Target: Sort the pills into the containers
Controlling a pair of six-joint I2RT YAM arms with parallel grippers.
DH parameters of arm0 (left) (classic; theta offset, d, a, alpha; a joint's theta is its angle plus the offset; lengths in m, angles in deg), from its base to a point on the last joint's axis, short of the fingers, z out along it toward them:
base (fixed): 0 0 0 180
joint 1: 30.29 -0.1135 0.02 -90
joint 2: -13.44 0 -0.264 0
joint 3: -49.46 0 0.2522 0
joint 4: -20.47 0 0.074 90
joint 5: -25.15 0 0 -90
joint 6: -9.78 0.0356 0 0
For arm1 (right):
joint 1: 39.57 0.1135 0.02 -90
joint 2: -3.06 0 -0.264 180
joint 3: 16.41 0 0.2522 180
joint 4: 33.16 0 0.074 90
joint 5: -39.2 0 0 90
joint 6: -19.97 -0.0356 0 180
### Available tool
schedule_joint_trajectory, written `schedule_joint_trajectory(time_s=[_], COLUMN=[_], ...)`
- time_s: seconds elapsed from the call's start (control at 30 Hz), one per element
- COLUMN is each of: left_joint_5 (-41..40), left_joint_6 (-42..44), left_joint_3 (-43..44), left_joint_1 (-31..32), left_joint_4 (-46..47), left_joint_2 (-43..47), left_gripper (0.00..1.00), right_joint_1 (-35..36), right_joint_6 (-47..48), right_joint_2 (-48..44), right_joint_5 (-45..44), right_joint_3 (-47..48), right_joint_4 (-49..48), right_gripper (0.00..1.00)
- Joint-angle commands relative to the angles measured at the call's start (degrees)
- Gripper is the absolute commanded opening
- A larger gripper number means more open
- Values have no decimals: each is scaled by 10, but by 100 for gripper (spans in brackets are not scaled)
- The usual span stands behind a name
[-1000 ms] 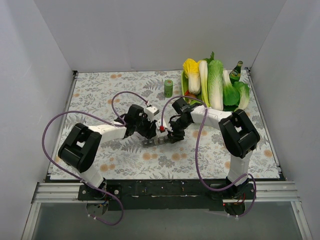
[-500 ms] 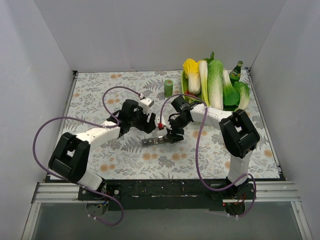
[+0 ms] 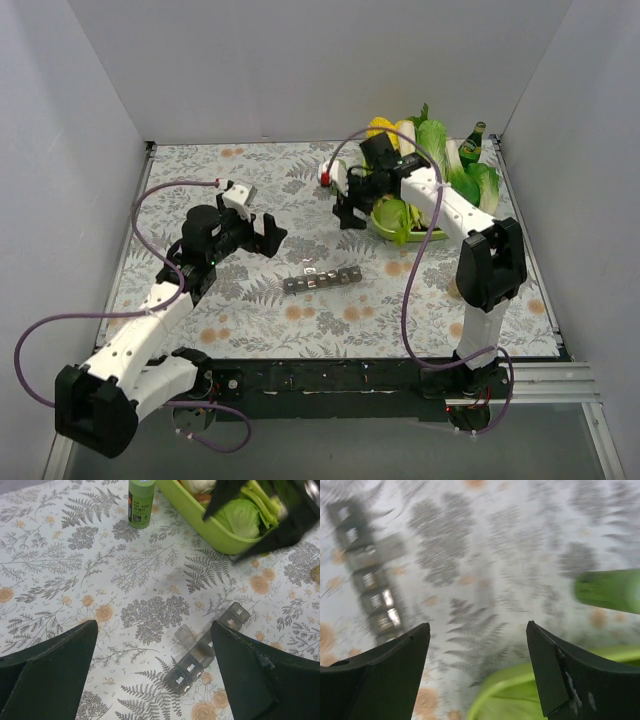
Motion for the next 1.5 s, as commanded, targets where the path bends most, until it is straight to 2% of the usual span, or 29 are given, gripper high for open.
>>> schedule_joint_trajectory(time_s=[0.0,0.03,0.07,0.1,0.17,0.3,0.53,0.67,0.87,1.07,1.17,1.27,1.3,1.37,1.4,1.47], left_joint_5=[-8,-11,-17,-20,-24,-29,-43,-47,-47,-46,-42,-33,-31,-24,-17,25], left_joint_6=[-1,2,4,4,4,8,21,27,33,36,36,28,9,-4,-2,2], left_joint_3=[-74,-83,-92,-100,-123,-133,-129,-134,-136,-139,-136,-139,-143,-148,-146,-151], left_joint_1=[-2,-1,-1,-2,-1,-2,-2,-1,-2,-2,-1,-2,-3,-3,-3,-3], left_joint_4=[20,22,21,22,25,28,26,32,35,35,35,51,64,70,66,72], left_joint_2=[79,88,101,107,115,131,115,115,110,107,103,104,107,111,113,121], left_gripper=[98,98,98,98,98,98,98,98,98,98,98,98,98,98,98,98], right_joint_1=[-36,-37,-36,-33,-32,-32,-31,-31,-31,-27,-27,-25,-23,-20,-17,-17], right_joint_6=[-202,-236,-290,-314,-383,-434,-469,-476,-484,-478,-472,-460,-456,-448,-447,-448], right_joint_2=[52,85,90,82,93,138,238,266,290,309,307,304,303,298,290,273], right_joint_5=[-85,-105,-162,-189,-242,-273,-307,-335,-303,-301,-301,-293,-290,-279,-274,-261], right_joint_3=[186,242,233,206,207,247,325,345,352,370,363,360,362,361,360,343], right_joint_4=[-10,-15,-49,-86,-122,-138,-149,-179,-231,-237,-249,-260,-257,-253,-250,-249], right_gripper=[85,85,87,92,94,95,95,95,94,89,80,58,47,37,28,24])
